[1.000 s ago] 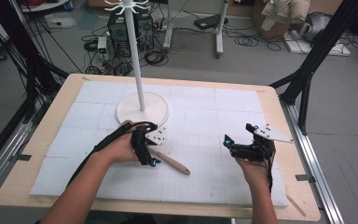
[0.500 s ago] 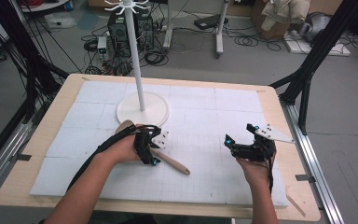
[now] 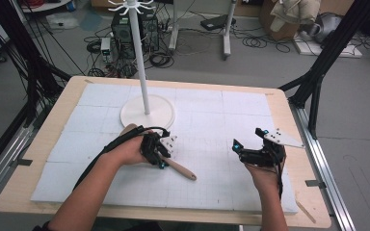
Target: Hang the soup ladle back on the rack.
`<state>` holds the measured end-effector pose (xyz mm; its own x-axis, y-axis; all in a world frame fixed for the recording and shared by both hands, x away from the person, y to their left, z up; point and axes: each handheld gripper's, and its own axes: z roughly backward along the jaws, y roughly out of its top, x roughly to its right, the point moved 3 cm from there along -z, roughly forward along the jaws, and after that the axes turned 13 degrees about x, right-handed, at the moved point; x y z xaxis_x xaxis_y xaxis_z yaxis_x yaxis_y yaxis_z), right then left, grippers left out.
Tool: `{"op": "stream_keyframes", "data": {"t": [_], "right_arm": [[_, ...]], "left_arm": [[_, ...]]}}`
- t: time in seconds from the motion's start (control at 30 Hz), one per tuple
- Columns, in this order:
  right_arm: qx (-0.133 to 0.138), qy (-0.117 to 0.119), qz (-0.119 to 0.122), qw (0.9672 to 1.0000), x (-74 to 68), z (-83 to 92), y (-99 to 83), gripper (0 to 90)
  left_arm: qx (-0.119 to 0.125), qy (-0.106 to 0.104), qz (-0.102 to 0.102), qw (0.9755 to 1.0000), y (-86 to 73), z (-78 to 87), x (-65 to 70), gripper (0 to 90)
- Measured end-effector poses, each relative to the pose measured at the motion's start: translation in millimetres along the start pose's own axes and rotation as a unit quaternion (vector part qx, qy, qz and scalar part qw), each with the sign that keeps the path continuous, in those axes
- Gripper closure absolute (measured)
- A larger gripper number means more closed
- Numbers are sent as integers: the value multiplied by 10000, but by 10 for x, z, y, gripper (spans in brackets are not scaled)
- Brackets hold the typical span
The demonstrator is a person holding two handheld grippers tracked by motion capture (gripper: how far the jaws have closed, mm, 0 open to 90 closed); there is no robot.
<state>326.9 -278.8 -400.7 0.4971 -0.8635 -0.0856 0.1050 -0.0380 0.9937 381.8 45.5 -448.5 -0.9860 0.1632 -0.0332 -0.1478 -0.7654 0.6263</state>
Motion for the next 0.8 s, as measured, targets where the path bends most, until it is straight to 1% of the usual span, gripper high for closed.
{"op": "stream_keyframes", "data": {"t": [0.03,0.13,0.27,0.4,0.5,0.53,0.7,0.73,0.77,0.8], "right_arm": [[-7,8,1,10000,-1,0,-1,3],[-28,-13,-4,10000,-4,-1,-4,4],[-35,-20,22,10000,-3,0,-4,3],[-26,-27,19,10000,-6,0,-3,3],[-26,-24,18,10000,-7,2,-2,3],[-22,-21,23,10000,-8,11,2,4],[-5,-51,23,10000,-2,37,4,3],[-5,-51,23,10000,-2,37,4,3],[-24,-66,17,10000,4,51,-5,3],[-24,-66,17,10000,4,51,-5,3]], "left_arm": [[13,-10,51,10000,-2,-1,-3,625],[-25,-48,105,9999,5,-5,-14,630],[-63,-62,57,9999,11,-5,-13,636],[-88,-29,4,10000,19,-11,0,646],[-314,-54,-123,9994,60,-18,8,655],[-472,-64,-181,9987,93,-30,18,666],[-539,-71,-226,9983,103,-30,34,678],[-580,-61,-251,9980,107,-30,40,678],[-682,-43,-336,9971,124,-30,60,687],[-682,-43,-336,9971,124,-30,60,688]]}}
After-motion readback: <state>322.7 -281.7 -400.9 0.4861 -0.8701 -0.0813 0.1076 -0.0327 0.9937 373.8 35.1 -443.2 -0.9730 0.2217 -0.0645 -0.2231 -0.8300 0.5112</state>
